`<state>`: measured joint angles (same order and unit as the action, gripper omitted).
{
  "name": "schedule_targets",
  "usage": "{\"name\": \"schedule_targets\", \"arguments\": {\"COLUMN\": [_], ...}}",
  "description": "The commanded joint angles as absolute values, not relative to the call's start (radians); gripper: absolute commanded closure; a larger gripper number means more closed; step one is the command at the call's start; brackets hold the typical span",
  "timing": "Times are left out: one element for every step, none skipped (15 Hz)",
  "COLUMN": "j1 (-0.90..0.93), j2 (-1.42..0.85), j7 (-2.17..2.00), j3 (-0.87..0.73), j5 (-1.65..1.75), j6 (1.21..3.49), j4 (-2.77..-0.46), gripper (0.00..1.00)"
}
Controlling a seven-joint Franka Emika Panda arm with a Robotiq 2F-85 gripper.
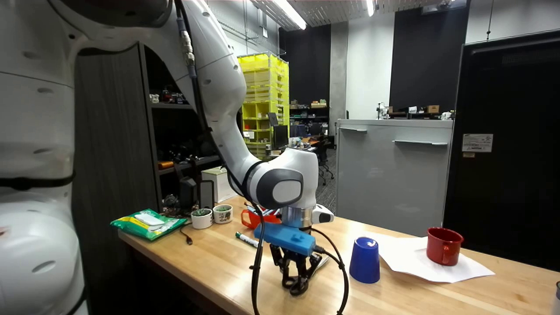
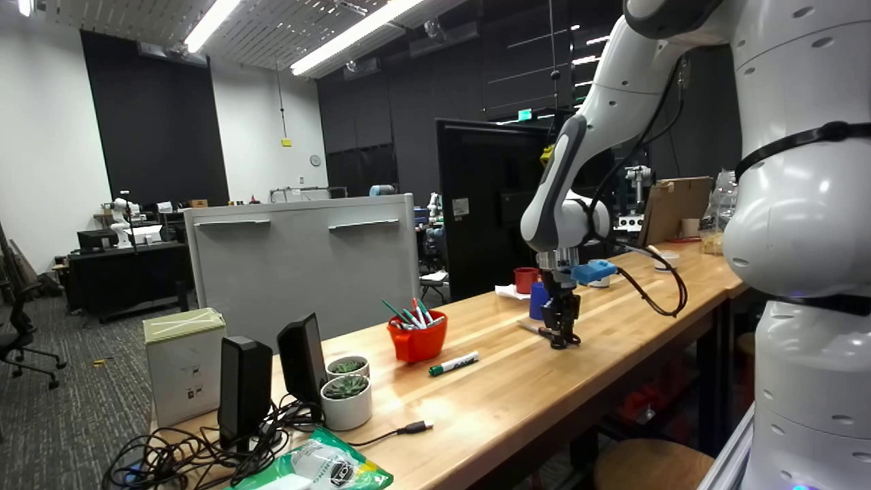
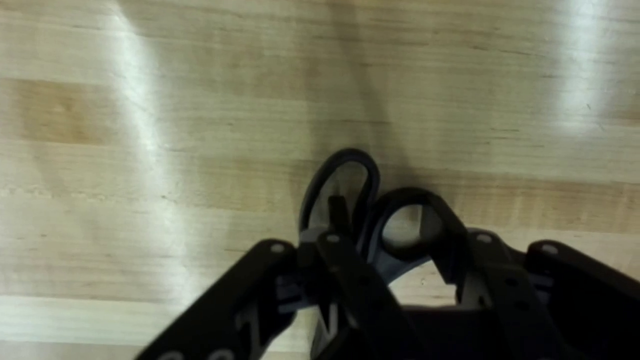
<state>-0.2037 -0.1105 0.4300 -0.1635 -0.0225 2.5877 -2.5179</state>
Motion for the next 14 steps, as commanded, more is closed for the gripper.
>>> {"name": "schedule_targets", "arguments": {"j1": [-0.213,-0.213,-0.213,-0.213,-0.213,-0.213,-0.213,-0.214,-0.213,-0.212,-0.212,-0.212,-0.212,-0.212], "j2": [-0.114,-0.116,-0.12,-0.122,-0.124,-0.129,-0.132,-0.134,-0.14,-0.144,-0.148,-0.152,-0.157,-0.162], "j7": [0.472,0.476,0.479,0.48,0.482,0.484,0.483,0.486,0.486,0.489,0.494,0.497,0.499,0.5], "j3": [-0.151,-0.15,-0.149,-0.149,-0.148,-0.148,-0.148,-0.147,-0.148,-0.147,-0.147,-0.146,-0.145,-0.144], "j5": [-0.055,-0.056,-0.058,-0.058,-0.059,-0.06,-0.059,-0.06,-0.054,-0.05,-0.047,-0.047,-0.047,-0.045], "j6": [2.604,2.604,2.605,2.605,2.605,2.605,2.606,2.608,2.619,2.626,2.634,2.642,2.65,2.658], "j4": [-2.527,-2.526,-2.524,-2.523,-2.522,-2.519,-2.517,-2.516,-2.517,-2.517,-2.518,-2.518,-2.518,-2.516], "gripper": [0.59,0.6,0.62,0.62,0.63,0.63,0.64,0.64,0.64,0.61,0.62,0.6,0.6,0.59]}}
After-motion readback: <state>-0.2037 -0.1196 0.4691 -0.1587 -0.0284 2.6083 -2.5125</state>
